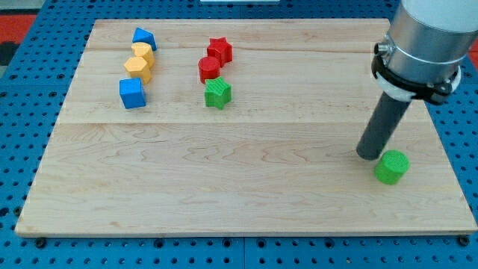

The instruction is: Place the green circle diagonally bottom right to the green star

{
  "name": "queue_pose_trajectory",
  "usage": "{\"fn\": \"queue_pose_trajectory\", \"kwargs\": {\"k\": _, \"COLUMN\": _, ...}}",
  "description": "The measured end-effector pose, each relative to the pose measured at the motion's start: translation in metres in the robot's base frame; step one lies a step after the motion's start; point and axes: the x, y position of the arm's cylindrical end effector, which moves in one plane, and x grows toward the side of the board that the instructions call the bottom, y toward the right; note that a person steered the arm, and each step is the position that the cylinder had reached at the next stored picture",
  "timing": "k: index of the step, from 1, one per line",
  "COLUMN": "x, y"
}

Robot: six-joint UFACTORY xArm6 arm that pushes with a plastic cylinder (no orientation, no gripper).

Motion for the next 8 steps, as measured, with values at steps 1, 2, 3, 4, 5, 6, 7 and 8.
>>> {"fn": "queue_pose_trajectory", "kwargs": {"k": 1, "x": -0.037, "y": 0.02}}
{"fn": "queue_pose_trajectory", "kwargs": {"k": 2, "x": 0.015, "y": 0.091}}
{"fn": "queue_pose_trajectory", "kwargs": {"k": 3, "x": 0.038, "y": 0.07}}
{"fn": "queue_pose_trajectory", "kwargs": {"k": 4, "x": 0.024, "y": 0.059}}
{"fn": "queue_pose_trajectory", "kwargs": {"k": 5, "x": 0.042, "y": 0.04}}
{"fn": "queue_pose_trajectory", "kwargs": {"k": 6, "x": 0.058, "y": 0.044}}
{"fn": "queue_pose_trajectory", "kwargs": {"k": 7, "x": 0.009, "y": 0.031}}
{"fn": "queue_pose_trajectory", "kwargs": {"k": 8, "x": -0.024, "y": -0.064}}
